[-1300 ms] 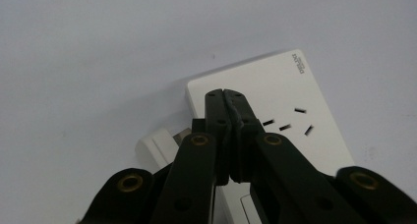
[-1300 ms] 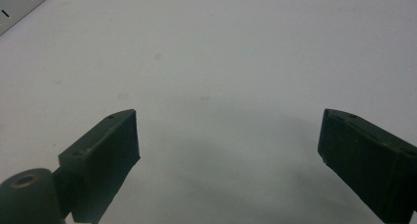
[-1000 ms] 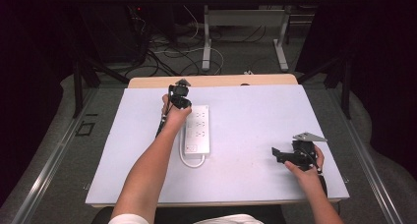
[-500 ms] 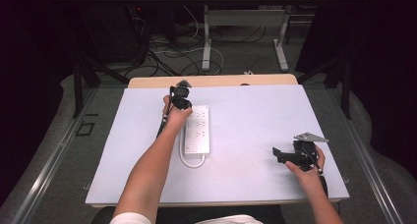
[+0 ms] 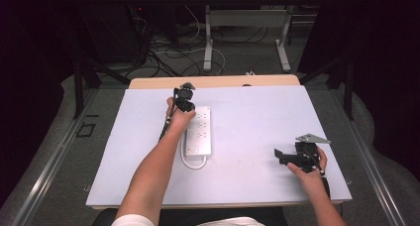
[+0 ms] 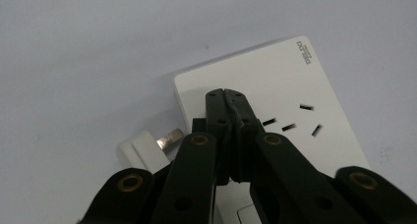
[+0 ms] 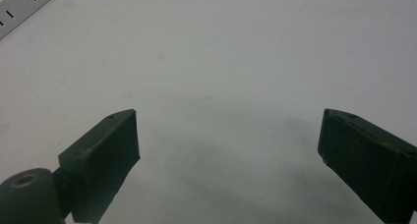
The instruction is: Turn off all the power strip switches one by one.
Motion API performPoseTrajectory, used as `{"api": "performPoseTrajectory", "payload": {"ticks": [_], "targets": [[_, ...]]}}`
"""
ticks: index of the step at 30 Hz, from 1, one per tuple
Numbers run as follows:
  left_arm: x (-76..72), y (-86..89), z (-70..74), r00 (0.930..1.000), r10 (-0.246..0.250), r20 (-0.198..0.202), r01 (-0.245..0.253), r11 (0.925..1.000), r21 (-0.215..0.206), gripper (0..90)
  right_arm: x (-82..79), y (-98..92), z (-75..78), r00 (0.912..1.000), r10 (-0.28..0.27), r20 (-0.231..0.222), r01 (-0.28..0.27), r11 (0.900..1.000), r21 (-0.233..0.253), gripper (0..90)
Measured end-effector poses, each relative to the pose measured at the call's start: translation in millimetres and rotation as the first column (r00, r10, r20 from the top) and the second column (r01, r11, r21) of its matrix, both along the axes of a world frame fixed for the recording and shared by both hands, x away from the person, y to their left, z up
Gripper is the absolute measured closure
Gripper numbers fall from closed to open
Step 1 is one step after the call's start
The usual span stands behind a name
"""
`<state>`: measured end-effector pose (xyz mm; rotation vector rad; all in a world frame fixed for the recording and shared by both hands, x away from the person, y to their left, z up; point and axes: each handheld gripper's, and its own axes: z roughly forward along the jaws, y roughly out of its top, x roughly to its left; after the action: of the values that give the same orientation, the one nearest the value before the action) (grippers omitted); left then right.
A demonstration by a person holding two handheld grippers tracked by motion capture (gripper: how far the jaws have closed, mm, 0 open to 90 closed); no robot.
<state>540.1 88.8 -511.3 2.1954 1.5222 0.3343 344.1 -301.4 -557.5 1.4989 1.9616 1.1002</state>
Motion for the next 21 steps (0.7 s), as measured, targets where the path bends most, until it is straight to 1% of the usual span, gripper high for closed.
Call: {"api": "performPoseTrajectory", "payload": {"ticks": [1,2,4,6,7,11,14,16,19,21], "targets": [[-0.1,-0.4,-0.6,1.0,0.0,0.003,0.0,1.0,0.002,90.0,0.1,0.1,-0.2,1.0,0.001,-0.001,-0.001,1.0,-0.001,7.9],[-0.4,-1.4,-2.2,1.0,-0.002,0.004,0.002,0.9999,0.013,90.0,0.0,0.5,-0.1,1.0,-0.002,-0.003,0.002,1.0,0.002,7.9],[-1.1,-1.5,-3.2,0.9998,0.013,0.014,-0.013,0.9999,0.003,90.0,0.0,0.3,-0.1,1.0,0.0,0.0,0.0,1.0,-0.001,7.9],[-1.6,-1.2,-3.5,0.9997,0.018,0.015,-0.018,0.9998,-0.002,90.0,-0.1,0.2,0.1,1.0,-0.001,0.0,0.001,1.0,0.002,7.9],[-1.4,-1.0,-3.3,0.9998,0.009,0.018,-0.009,1.0,0.003,90.0,0.1,-0.6,-0.2,1.0,0.002,0.002,-0.002,1.0,-0.002,8.0],[-1.8,-0.3,-2.3,0.9999,0.013,0.006,-0.013,0.9999,0.003,90.0,0.0,-1.0,0.1,1.0,0.002,0.003,-0.002,1.0,-0.001,7.9],[-4.9,1.3,-1.0,0.9999,0.011,-0.004,-0.011,0.9999,0.011,89.8,0.2,-1.4,0.3,1.0,0.004,0.006,-0.004,1.0,-0.005,7.9],[-8.7,2.2,1.9,1.0,-0.002,0.002,0.002,0.9999,0.011,89.7,-0.1,-0.8,0.9,1.0,0.0,0.003,0.0,1.0,0.0,7.9],[-14.6,2.8,6.3,0.9997,-0.016,0.02,0.016,0.9999,-0.002,89.2,-0.4,-1.1,1.3,1.0,0.001,0.005,-0.001,1.0,-0.001,7.9],[-19.2,2.8,8.7,0.9994,-0.027,0.024,0.027,0.9995,-0.015,88.7,-0.6,-1.2,2.1,0.9999,-0.001,0.011,0.001,1.0,-0.004,7.9]]}}
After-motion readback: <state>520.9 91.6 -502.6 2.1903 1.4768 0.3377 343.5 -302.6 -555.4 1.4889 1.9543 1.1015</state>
